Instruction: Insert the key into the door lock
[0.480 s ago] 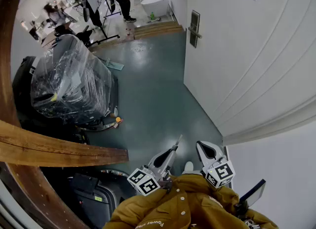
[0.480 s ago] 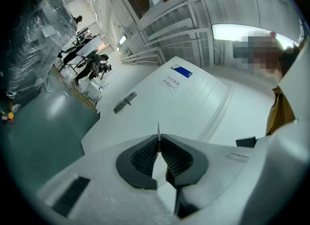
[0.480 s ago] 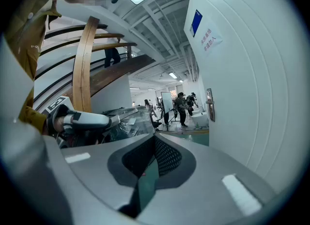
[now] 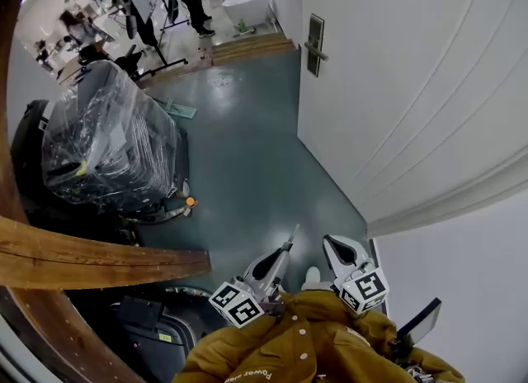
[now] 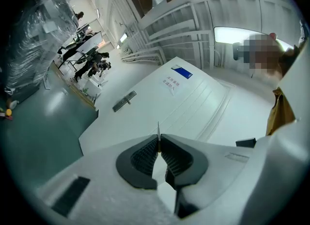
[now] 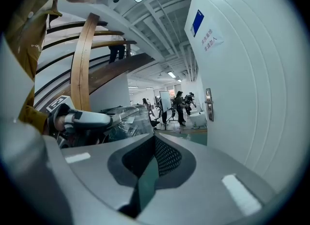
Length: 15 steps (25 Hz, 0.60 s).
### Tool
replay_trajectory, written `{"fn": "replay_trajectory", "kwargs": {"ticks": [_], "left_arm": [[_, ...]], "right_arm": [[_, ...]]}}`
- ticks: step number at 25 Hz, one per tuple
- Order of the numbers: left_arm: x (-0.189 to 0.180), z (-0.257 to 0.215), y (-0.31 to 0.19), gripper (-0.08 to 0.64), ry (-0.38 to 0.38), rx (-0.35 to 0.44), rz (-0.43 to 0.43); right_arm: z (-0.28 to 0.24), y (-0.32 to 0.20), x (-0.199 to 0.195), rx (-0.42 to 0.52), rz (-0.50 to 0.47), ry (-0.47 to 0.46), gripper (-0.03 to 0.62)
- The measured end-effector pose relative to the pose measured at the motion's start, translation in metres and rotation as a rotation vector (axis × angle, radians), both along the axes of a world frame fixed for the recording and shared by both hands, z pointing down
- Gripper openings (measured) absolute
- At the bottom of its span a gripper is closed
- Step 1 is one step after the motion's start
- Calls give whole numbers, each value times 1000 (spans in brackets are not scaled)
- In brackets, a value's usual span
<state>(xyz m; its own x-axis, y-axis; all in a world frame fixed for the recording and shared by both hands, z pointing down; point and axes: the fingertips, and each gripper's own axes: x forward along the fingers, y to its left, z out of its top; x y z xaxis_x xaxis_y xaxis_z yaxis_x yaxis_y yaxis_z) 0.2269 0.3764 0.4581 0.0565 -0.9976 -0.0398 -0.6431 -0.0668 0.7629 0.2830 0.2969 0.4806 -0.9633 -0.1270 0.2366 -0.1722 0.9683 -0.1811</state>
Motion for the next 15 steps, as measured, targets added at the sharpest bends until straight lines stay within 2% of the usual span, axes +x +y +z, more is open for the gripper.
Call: {"fn": "replay_trajectory", "kwargs": {"ticks": [7,15], "left_arm": [[-8,3,17,25,26,-3,12],[-69,15,61,25,67,16,-51]], "right_arm": [[-2,15,-12,-50,-1,-36,8],[13,59,-64,-51,-8,-20,8]]}}
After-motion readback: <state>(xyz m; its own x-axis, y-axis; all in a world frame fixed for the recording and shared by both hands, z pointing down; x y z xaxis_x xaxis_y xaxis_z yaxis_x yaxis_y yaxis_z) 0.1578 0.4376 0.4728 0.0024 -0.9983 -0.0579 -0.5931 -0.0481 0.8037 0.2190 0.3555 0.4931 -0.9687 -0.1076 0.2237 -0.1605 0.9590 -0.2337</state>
